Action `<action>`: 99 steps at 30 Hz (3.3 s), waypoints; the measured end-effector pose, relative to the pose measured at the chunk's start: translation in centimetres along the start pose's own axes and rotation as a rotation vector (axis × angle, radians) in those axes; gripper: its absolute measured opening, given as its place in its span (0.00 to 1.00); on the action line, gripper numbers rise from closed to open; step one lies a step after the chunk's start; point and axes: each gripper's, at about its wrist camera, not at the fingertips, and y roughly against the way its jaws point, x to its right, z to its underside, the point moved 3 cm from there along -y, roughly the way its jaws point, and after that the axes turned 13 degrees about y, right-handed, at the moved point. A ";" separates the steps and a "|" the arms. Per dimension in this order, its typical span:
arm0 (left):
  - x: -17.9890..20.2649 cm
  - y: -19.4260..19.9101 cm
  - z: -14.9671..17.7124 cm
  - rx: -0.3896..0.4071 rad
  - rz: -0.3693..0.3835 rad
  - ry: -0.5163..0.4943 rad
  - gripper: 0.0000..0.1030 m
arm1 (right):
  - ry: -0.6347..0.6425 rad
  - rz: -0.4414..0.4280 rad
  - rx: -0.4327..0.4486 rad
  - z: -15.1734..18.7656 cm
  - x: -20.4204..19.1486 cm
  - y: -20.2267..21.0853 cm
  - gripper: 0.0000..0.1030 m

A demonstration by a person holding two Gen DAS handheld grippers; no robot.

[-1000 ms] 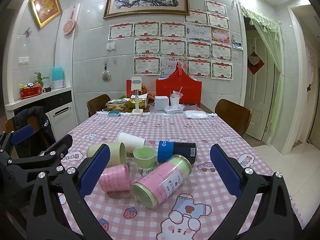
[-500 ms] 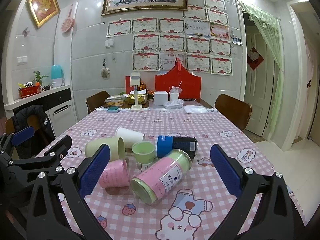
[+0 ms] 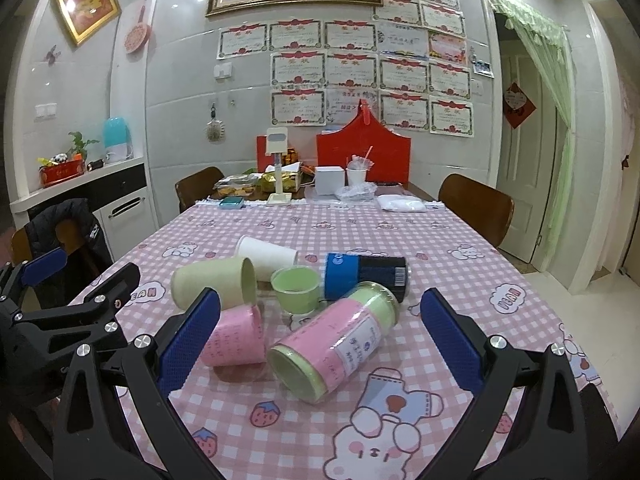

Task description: Flip cup upside down

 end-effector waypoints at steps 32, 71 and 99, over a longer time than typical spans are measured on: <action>-3.2 -1.0 0.3 -0.027 -0.035 0.014 0.96 | 0.014 -0.048 -0.024 -0.7 -2.8 -1.8 0.94; -1.0 0.2 0.1 -0.006 0.015 -0.006 0.96 | -0.018 -0.009 -0.017 -0.2 -0.6 0.0 0.94; -0.4 0.2 0.0 -0.011 0.017 -0.012 0.96 | -0.021 -0.009 -0.019 -0.1 -0.2 0.1 0.94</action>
